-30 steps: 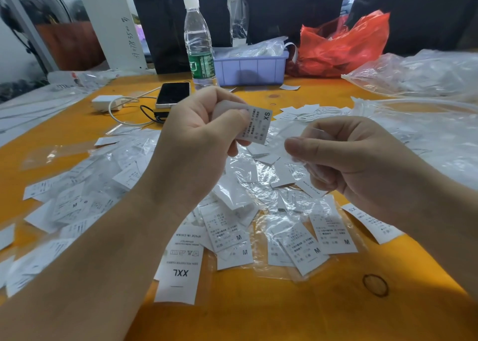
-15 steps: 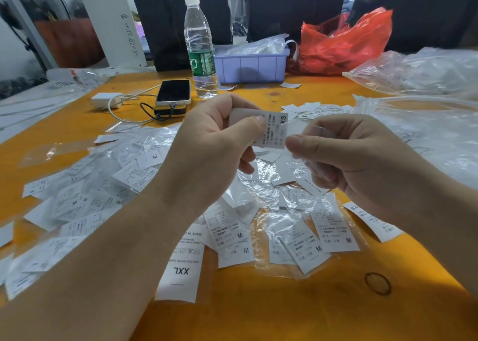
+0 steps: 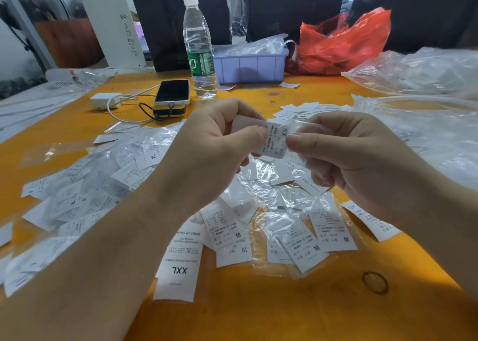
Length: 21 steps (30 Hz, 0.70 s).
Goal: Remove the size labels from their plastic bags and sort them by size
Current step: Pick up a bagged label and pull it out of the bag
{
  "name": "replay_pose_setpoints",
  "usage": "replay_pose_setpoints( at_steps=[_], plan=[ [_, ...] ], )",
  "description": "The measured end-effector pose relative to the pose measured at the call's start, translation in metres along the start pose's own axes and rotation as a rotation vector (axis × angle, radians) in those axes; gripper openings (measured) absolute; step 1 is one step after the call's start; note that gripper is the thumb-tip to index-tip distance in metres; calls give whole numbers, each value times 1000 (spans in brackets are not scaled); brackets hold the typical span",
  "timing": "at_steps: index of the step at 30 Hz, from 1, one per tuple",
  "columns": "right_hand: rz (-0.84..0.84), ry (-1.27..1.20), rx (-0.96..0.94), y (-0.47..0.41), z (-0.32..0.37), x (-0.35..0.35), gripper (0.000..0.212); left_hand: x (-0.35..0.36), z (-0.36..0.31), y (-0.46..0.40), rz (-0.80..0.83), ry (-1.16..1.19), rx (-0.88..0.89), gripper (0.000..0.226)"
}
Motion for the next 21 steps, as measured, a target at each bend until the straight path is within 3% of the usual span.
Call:
replay_pose_setpoints(
  at_steps=[21],
  plan=[
    [-52,-85,54,-1,-5,-3,20,-2,-4,0,41,36,50,6]
  ],
)
Point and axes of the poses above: each hand's wrist, its own y-axis away from the middle knuckle, its own x-axis out of the palm, z = x × y, the point moved 3 cm from there along -y, towards the middle knuckle, and after that the axes turned 10 degrees about x, right-handed, at the moved point
